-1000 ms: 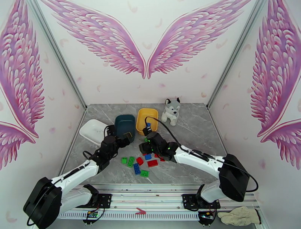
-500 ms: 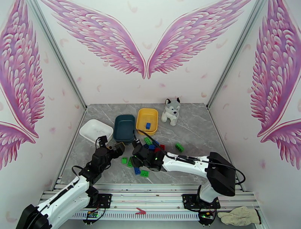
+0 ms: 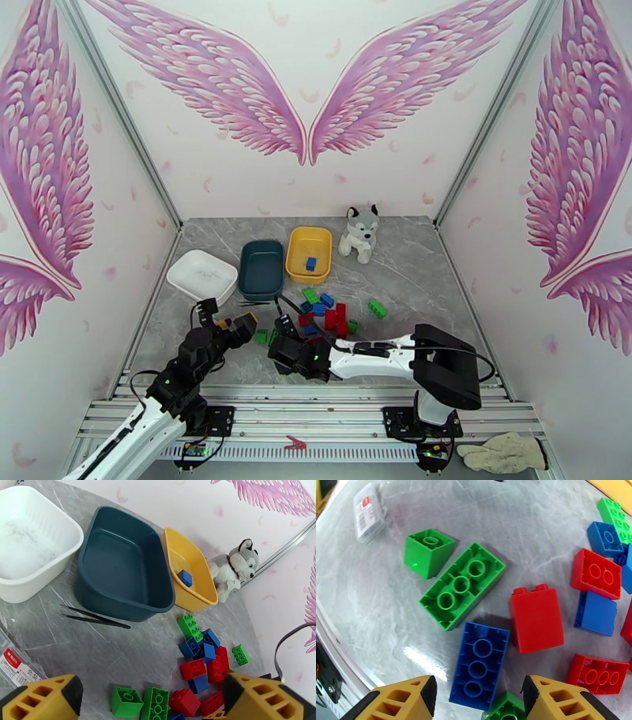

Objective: Sort the legos into containers by color

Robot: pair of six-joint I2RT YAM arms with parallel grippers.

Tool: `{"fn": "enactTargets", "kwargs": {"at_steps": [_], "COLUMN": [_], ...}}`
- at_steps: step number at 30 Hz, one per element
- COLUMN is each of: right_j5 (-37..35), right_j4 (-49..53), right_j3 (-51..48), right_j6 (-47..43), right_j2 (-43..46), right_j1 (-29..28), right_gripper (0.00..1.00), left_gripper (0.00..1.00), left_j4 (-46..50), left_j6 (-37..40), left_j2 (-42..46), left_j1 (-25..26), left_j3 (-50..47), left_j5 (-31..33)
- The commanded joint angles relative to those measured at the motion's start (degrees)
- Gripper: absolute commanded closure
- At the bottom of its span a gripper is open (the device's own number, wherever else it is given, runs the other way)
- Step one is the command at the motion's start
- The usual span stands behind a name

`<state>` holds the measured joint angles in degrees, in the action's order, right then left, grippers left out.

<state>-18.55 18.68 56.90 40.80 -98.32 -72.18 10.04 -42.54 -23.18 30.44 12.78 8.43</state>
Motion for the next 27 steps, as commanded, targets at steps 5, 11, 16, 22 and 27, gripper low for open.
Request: {"fn": "enactTargets", "kwargs": {"at_steps": [5, 11, 16, 22, 27], "right_j5": [-0.8, -0.1, -1.2, -1.6, -5.5], "right_j4": [-1.2, -2.0, -0.2, 1.5, 4.2], "right_j3": [-0.5, 2.3, 4.7, 3.8, 2.4], "right_j6": [1.3, 0.8, 0.9, 0.4, -0.9], "right_j2": [-4.5, -8.8, -10.6, -5.6, 1.9], "right_j1": [-0.5, -0.5, -0.5, -0.5, -0.2], "right_gripper": [0.39, 0.42, 0.53, 0.68, 0.74], "left_gripper": [0.01, 0.01, 0.01, 0.01, 0.01], "left_j4": [0.6, -2.5, -2.6, -4.9, -7.4], "left_j6": [2.9, 1.9, 1.9, 0.1, -1.9], "left_j2": [-5.6, -7.9, -8.6, -12.0, -13.7], "left_j1": [0.2, 0.2, 0.2, 0.2, 1.6], "left_j3": [6.7, 5.7, 5.8, 5.1, 3.9], "left_j5": [1.4, 0.0, 0.0, -2.5, -4.4]}}
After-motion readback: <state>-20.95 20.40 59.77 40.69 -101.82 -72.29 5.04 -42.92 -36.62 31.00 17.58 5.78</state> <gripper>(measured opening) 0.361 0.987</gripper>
